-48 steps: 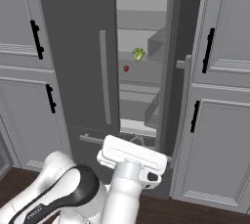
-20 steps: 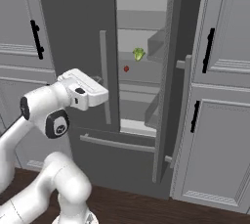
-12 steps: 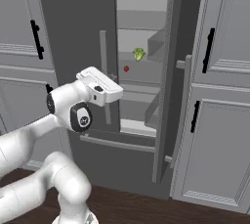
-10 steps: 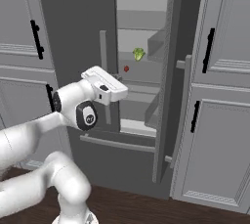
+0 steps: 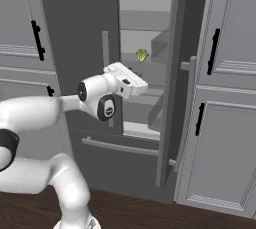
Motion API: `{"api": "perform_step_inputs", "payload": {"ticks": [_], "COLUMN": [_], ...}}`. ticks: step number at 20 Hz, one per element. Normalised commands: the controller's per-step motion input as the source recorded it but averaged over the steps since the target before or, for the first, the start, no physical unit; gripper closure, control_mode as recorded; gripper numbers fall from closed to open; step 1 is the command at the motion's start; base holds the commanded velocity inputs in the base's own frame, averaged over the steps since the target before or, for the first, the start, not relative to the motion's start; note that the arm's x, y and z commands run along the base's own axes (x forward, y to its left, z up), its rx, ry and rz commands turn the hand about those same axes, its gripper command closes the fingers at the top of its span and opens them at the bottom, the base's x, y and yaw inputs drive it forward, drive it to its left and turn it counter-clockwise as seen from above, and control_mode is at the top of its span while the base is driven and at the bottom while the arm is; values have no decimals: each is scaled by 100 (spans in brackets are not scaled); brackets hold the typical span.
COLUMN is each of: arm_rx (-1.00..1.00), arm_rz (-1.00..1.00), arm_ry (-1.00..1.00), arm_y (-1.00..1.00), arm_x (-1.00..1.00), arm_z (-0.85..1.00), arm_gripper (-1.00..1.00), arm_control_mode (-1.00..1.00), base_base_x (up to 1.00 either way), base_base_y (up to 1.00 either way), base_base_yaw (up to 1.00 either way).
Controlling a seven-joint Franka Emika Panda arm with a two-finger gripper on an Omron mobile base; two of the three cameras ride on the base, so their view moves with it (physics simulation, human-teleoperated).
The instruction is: Take the strawberry from the fridge and place it on top of the pancake, located on the dining counter.
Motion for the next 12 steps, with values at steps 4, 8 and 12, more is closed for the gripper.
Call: {"api": "perform_step_inputs", "payload": {"ticks": [4,8,12], "arm_rx": [1,0,0], "arm_rz": [-7,-5,-4], "arm_ry": [3,0,0], "arm_y": [-42,-50,-44], "arm_x": [65,58,56], "arm_z": [-14,-28,-29], "arm_gripper": [100,100,100], "arm_control_mode": [-100,-100,-100], "base_base_x": [0,0,0], "base_base_y": [0,0,0], "base_base_yaw": [0,0,0]}}
